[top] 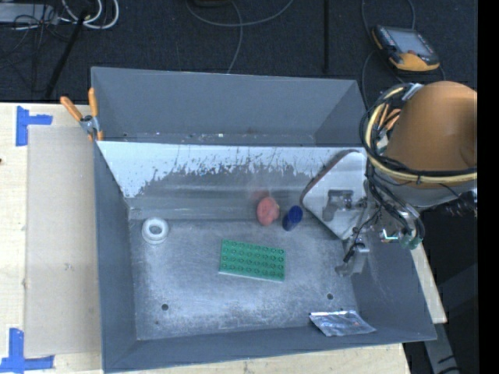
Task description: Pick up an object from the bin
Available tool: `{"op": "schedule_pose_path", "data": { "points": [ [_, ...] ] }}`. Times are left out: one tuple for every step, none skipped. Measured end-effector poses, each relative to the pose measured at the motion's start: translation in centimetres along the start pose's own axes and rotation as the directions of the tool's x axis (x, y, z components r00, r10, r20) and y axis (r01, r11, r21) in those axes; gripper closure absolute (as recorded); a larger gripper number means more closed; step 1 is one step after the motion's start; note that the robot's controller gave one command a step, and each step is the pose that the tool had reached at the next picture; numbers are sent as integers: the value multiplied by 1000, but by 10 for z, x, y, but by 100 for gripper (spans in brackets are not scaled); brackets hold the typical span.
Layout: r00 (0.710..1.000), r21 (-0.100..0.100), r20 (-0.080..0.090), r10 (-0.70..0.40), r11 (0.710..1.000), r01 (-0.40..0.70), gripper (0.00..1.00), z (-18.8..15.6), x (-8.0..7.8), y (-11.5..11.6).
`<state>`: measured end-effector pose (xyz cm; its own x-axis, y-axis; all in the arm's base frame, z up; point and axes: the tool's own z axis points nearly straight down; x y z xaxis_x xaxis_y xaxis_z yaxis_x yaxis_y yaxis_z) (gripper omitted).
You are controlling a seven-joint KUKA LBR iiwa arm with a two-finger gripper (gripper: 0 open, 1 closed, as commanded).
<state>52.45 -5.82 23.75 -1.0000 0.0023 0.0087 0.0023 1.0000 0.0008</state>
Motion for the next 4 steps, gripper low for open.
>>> {"op": "schedule_pose_path", "data": {
  "points": [
    [979, -1, 1, 202, 979, -202, 0, 172, -47, 92],
    [980, -1, 8, 201, 980, -201, 100, 166, -49, 91],
    [973, -3, 16, 228, 974, -228, 100, 51, -51, 83],
    [978, -3, 16, 207, 978, -207, 100, 1, -62, 83]
  ]
}}
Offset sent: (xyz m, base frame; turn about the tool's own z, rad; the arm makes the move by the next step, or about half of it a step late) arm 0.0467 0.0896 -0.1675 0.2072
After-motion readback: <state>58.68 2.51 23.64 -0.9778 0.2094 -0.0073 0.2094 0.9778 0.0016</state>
